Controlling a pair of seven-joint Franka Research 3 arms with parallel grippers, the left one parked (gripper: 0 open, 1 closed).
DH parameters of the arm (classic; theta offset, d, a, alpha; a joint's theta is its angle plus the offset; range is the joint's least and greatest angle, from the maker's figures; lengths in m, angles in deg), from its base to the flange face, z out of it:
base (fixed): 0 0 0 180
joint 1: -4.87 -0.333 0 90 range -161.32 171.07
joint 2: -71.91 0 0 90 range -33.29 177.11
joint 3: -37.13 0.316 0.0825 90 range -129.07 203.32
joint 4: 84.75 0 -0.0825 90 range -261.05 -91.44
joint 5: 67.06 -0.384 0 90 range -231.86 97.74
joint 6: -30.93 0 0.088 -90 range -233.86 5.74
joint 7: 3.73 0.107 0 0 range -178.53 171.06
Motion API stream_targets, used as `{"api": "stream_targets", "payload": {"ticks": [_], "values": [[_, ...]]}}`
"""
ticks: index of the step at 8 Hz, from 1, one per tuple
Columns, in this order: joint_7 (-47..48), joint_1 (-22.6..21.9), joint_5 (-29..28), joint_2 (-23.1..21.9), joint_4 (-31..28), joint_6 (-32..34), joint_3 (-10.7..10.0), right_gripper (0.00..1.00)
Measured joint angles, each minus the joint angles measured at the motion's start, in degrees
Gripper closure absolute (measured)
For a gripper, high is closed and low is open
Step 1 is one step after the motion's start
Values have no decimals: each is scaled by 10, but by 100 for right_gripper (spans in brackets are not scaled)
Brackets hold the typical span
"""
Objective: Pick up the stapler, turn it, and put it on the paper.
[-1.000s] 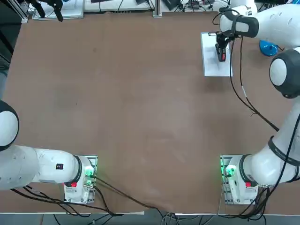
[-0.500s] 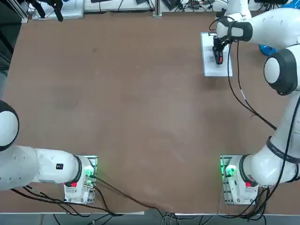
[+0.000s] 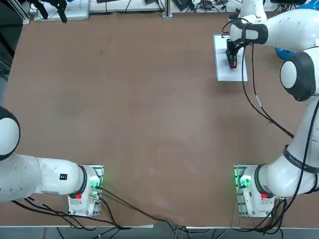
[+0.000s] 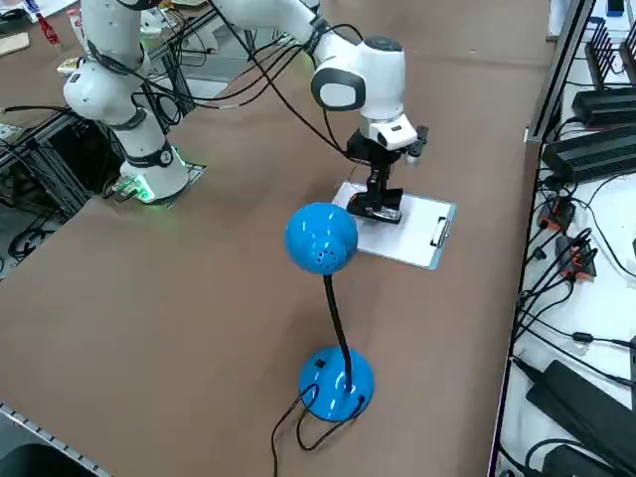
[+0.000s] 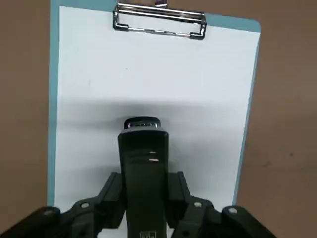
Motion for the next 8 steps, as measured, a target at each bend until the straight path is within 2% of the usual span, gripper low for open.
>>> {"api": "stream_targets", "payload": {"ticks": [3, 8], "values": [[13, -1, 0, 0, 0, -15, 0, 58], [54, -3, 37, 9, -4, -32, -2, 58]]}}
